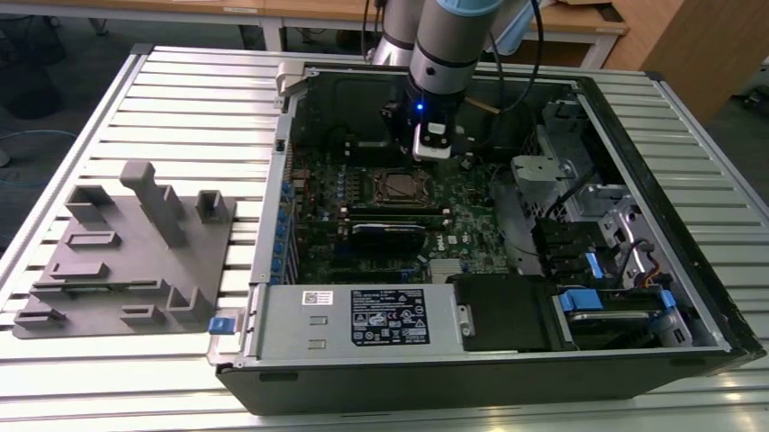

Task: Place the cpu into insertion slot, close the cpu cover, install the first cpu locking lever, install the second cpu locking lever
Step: 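Install the first cpu locking lever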

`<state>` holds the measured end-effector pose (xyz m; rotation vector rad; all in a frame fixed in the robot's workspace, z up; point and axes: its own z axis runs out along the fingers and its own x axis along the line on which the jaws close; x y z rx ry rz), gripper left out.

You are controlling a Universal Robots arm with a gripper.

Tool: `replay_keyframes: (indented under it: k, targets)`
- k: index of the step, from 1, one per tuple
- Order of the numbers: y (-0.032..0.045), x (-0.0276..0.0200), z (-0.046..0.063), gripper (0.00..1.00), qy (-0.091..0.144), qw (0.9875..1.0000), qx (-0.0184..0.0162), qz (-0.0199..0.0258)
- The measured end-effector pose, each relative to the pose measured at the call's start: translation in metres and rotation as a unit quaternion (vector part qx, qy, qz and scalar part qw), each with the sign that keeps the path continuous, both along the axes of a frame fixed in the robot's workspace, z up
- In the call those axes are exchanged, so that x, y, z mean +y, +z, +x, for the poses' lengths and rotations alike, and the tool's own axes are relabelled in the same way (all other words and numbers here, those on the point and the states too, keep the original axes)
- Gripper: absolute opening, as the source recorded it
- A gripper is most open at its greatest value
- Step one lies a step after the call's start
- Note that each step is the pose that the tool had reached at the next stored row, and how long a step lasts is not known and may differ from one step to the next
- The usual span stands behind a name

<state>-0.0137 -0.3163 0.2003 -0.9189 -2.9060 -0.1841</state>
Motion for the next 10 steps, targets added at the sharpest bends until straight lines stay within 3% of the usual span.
replay_keyframes:
  k: [10]
  targets:
    - [-0.0001, 0.0001, 0.0001, 0.1, -0.001, 1.0, 0.0, 0.0001]
